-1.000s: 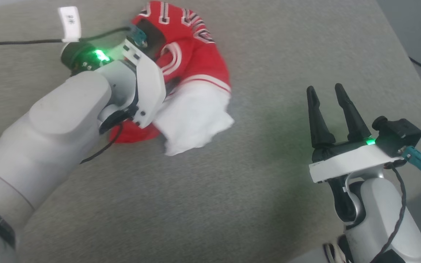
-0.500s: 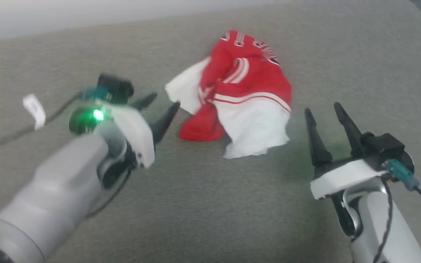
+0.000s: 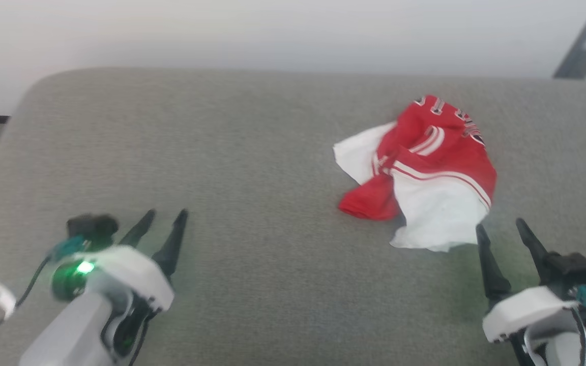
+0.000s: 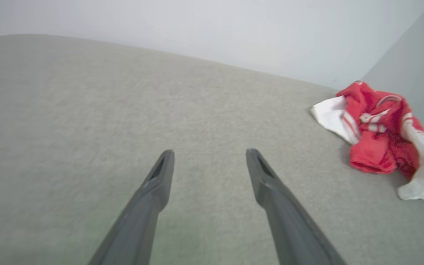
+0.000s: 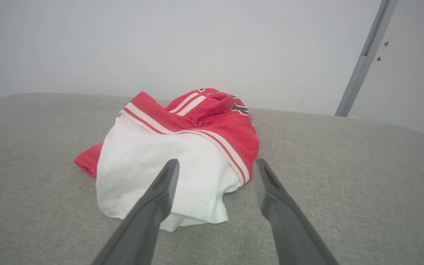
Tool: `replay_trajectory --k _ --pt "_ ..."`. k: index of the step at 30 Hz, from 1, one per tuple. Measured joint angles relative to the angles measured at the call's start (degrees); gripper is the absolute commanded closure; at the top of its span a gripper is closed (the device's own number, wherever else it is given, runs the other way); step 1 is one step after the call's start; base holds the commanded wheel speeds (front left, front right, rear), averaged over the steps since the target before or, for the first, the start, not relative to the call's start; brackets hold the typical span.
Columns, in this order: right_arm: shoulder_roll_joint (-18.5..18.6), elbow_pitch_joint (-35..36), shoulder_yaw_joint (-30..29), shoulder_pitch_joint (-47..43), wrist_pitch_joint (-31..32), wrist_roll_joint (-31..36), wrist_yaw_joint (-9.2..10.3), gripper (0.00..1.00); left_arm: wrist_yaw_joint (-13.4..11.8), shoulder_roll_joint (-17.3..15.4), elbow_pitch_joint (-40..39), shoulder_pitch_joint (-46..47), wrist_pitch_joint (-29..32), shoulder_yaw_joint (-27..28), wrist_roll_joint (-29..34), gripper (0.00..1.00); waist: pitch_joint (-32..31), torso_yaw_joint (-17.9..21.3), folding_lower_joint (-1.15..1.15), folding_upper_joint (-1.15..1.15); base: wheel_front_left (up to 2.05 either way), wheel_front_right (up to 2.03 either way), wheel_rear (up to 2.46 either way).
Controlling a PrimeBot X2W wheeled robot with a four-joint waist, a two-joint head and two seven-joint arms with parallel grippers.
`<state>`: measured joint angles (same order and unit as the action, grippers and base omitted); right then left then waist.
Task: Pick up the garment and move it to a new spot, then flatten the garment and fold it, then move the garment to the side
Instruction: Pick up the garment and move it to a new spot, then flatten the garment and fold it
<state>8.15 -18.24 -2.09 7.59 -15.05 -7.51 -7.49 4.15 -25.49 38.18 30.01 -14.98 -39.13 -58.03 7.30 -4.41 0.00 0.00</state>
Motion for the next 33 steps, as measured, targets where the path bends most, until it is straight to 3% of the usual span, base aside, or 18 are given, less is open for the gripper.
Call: replay_trajectory --k 7,13,20,33 --pt "0.97 0.35 -1.16 -3.22 0.00 -0.36 0.00 0.00 -4.02 1.08 -13.01 -15.75 -0.01 18.82 16.96 0.00 -4.03 -2.91 0.00 0.00 0.00 0.00 0.00" --pt "1.46 1.55 -1.86 -3.54 0.00 -0.53 0.00 0.00 -6.14 4.22 -23.56 -26.61 -0.01 29.19 29.55 0.00 -5.77 -2.06 0.00 0.00 0.00 0.00 0.00" --pt "1.55 3.23 -1.96 -3.52 0.00 -1.10 0.00 0.00 -3.68 8.70 -27.54 -31.88 -0.01 34.83 36.57 0.00 -6.73 -0.89 0.00 0.00 0.00 0.00 0.00" --pt "1.94 2.38 -0.04 -3.16 0.00 -1.27 0.00 0.00 0.67 14.01 -26.99 -32.37 -0.01 40.29 41.63 0.00 -6.17 -0.27 0.00 0.00 0.00 0.00 0.00"
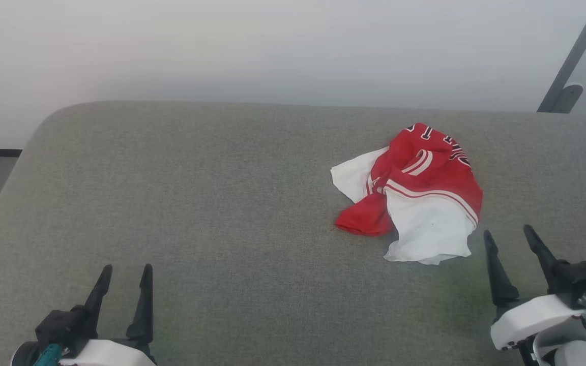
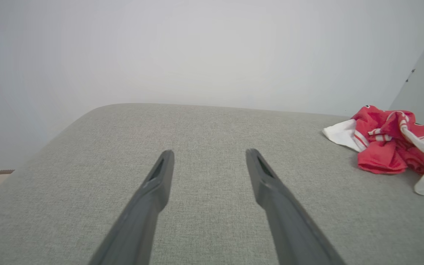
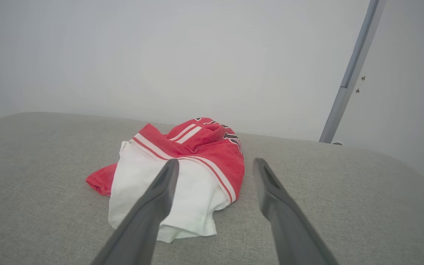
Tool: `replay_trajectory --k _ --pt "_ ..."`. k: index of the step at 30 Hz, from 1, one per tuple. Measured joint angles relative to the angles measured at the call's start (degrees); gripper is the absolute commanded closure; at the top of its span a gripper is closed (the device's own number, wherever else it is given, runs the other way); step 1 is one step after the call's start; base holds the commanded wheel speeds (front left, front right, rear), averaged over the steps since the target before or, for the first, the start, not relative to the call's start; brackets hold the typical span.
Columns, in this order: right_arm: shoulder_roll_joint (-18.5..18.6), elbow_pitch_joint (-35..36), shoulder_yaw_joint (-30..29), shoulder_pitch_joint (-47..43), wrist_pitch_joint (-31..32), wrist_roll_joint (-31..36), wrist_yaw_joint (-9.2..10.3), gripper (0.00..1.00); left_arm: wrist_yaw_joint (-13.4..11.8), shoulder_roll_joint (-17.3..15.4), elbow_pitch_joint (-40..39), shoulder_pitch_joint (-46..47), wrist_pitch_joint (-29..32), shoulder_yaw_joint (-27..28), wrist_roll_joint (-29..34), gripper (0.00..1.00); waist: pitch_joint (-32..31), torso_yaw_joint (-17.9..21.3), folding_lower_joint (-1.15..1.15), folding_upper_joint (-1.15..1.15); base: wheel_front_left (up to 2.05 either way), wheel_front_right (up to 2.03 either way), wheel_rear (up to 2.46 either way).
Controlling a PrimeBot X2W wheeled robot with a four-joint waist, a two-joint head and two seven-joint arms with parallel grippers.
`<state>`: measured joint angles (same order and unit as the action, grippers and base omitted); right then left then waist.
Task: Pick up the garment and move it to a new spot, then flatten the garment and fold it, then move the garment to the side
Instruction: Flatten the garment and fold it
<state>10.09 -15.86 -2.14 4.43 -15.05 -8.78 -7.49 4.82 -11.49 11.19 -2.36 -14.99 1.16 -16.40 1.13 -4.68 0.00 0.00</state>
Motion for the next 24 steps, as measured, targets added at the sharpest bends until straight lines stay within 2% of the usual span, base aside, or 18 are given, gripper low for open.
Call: replay_trajectory --k 4,7,11,14,19,24 --pt "1.18 -1.36 2.36 0.94 0.04 -0.03 0.00 0.00 0.68 1.26 -0.10 0.04 0.00 0.96 0.83 0.00 0.59 -0.17 0.00 0.00 0.00 0.00 0.00" --pt "4.10 -2.81 7.19 2.66 3.88 0.22 0.00 0.00 1.10 2.31 -0.13 0.29 0.00 1.37 1.59 0.00 1.52 -0.43 0.00 0.00 0.00 0.00 0.00" --pt "11.17 -2.70 17.85 6.48 12.78 -1.14 0.00 0.00 1.60 3.88 0.30 1.79 0.00 1.24 1.96 0.00 3.54 -1.20 0.00 0.00 0.00 0.00 0.00" --pt "18.34 -0.74 26.60 10.34 19.48 -4.01 0.00 0.00 2.02 5.06 0.85 3.14 0.00 1.09 2.12 0.00 5.50 -1.95 0.00 0.00 0.00 0.00 0.00" --pt "28.39 3.43 38.25 16.56 27.15 -9.58 0.00 0.00 2.26 6.82 1.94 4.92 0.00 0.68 2.18 0.00 8.62 -3.54 0.00 0.00 0.00 0.00 0.00" --pt "32.77 5.05 45.03 21.40 29.97 -13.44 0.00 0.00 2.50 7.82 2.58 6.80 0.00 0.21 2.00 0.00 11.27 -5.23 0.00 0.00 0.00 0.00 0.00"
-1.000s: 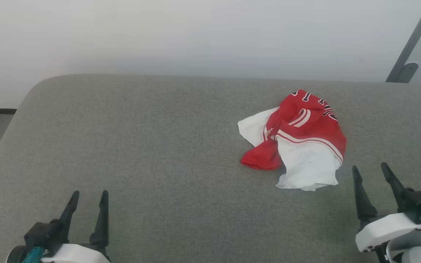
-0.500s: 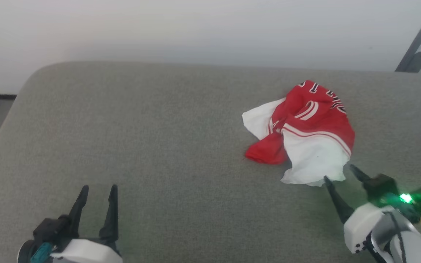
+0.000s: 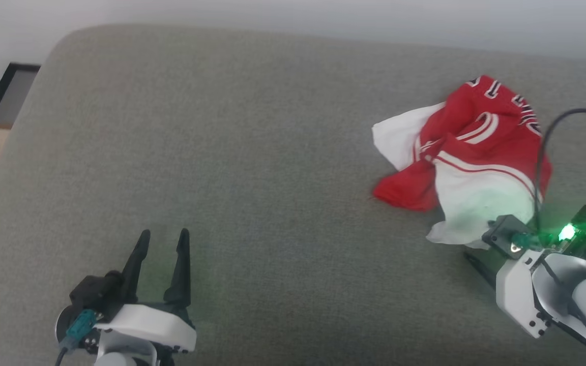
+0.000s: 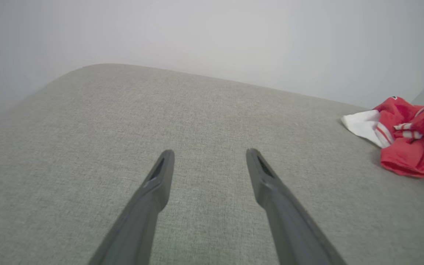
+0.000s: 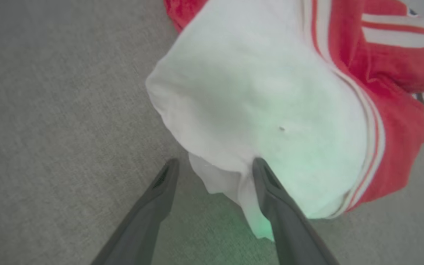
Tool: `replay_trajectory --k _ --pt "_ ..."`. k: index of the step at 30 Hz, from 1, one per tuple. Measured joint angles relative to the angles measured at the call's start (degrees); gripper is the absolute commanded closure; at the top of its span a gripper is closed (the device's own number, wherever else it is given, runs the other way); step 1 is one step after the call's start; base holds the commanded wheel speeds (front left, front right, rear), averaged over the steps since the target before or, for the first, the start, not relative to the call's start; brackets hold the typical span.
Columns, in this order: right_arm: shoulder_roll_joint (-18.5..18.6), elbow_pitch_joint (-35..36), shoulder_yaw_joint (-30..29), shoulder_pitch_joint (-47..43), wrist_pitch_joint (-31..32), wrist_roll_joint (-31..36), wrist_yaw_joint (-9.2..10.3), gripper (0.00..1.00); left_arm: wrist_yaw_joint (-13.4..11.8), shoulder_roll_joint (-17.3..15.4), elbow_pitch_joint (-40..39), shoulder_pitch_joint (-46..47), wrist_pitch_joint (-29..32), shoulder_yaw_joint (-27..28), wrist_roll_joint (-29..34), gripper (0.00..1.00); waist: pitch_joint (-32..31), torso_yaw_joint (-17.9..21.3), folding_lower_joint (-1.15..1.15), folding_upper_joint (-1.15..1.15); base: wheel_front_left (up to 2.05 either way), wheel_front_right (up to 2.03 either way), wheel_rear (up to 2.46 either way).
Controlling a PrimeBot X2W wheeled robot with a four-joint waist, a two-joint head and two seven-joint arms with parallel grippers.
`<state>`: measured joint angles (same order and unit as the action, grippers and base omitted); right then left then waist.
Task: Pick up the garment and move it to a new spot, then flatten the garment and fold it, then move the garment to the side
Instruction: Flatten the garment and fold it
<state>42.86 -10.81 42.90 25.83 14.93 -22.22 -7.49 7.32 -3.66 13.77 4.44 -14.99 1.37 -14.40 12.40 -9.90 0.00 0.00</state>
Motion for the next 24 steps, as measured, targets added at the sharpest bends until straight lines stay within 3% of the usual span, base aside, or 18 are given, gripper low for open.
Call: replay_trajectory --k 3,4,6,7,12,15,20,24 --pt "1.45 -0.05 3.78 2.00 1.37 -0.93 0.01 0.00 0.01 0.30 0.20 0.71 0.00 -0.08 -0.15 0.00 1.29 -0.74 0.00 0.00 0.00 0.00 0.00" --pt "1.79 -0.02 4.72 2.80 1.71 -1.48 0.00 0.05 0.01 0.35 0.23 0.87 0.00 -0.01 -0.18 0.00 1.67 -0.88 0.00 0.00 0.00 0.00 0.00" --pt "2.41 -0.01 6.73 4.03 2.30 -2.40 0.00 0.65 0.01 0.44 0.31 1.43 0.00 -0.09 -0.33 0.00 2.25 -1.09 0.00 0.00 0.00 0.00 0.00" --pt "2.54 0.11 7.55 4.52 2.30 -2.97 0.00 1.00 0.01 0.51 0.31 1.64 0.00 -0.09 -0.36 0.00 2.45 -1.11 0.00 0.00 0.00 0.00 0.00" --pt "2.67 -0.33 8.16 6.42 1.09 -4.07 -0.02 1.00 0.01 0.59 0.37 1.88 0.00 0.21 -0.62 0.00 2.86 -0.26 0.00 0.00 0.00 0.00 0.00" --pt "5.14 -0.78 4.77 6.37 -0.40 -4.54 -0.01 1.00 0.02 0.66 -0.02 2.32 0.00 0.45 -0.62 0.00 3.06 1.40 0.00 0.00 0.00 0.00 0.00" --pt "10.46 -2.26 -3.66 3.55 -1.74 -6.08 -0.01 1.00 0.02 0.66 -0.74 2.83 0.00 0.74 -0.58 0.00 3.64 4.08 0.00 0.00 0.00 0.00 0.00" --pt "12.34 -6.02 -12.69 1.51 -3.57 -7.01 -0.01 1.00 0.02 0.47 -0.99 3.59 -0.01 0.46 -0.54 0.00 4.45 6.16 0.00 0.00 0.00 0.00 0.00"
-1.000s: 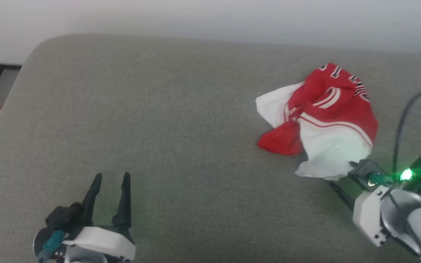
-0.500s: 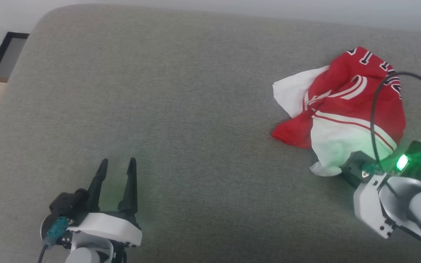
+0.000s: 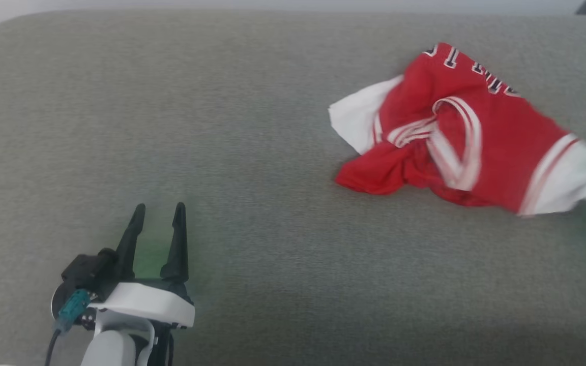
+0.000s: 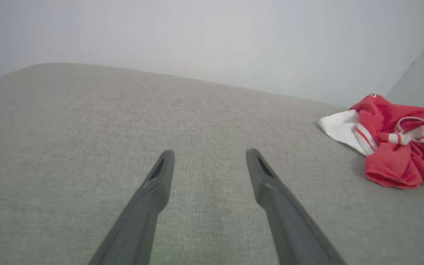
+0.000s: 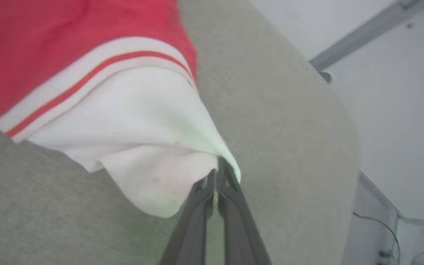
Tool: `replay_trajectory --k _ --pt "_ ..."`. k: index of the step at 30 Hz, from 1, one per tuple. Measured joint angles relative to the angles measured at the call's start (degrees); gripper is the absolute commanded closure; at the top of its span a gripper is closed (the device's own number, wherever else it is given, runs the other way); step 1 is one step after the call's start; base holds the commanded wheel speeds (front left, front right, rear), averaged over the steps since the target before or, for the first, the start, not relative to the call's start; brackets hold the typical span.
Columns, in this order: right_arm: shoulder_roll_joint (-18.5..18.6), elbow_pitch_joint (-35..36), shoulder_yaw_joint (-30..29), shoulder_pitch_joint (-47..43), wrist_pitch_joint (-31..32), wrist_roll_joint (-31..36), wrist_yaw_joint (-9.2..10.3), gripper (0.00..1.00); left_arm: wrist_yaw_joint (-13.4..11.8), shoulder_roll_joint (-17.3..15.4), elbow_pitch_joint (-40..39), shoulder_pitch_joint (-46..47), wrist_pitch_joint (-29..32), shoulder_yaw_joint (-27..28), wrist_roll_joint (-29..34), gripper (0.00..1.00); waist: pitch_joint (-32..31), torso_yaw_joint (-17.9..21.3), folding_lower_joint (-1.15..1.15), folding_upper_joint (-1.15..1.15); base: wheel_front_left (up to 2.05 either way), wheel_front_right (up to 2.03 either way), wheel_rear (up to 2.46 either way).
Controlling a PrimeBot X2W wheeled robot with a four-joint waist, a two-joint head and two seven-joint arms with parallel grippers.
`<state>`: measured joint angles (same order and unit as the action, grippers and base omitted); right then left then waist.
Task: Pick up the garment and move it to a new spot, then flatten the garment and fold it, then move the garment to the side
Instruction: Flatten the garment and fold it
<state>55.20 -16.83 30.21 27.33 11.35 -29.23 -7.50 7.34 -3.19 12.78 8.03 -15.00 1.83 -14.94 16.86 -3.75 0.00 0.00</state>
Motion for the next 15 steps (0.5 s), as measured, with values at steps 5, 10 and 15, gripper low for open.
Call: replay_trajectory --k 5,10,15 --pt "-0.75 -5.94 -6.94 -1.80 -3.19 0.74 0.00 1.00 0.01 -0.79 0.11 1.62 0.01 -1.70 0.11 0.00 1.63 1.38 0.00 0.00 0.00 0.00 0.00" --pt "-0.81 -13.24 -11.71 -1.93 -4.57 2.94 0.00 1.00 0.01 -1.98 0.18 2.98 0.01 -2.43 0.10 0.00 3.34 1.41 0.00 0.00 0.00 0.00 0.00" --pt "-1.43 -23.57 -20.13 -0.30 -7.60 6.76 -0.01 1.00 0.02 -2.99 0.31 3.98 0.01 -2.81 0.00 0.00 4.38 0.99 0.00 0.00 0.00 0.00 0.00"
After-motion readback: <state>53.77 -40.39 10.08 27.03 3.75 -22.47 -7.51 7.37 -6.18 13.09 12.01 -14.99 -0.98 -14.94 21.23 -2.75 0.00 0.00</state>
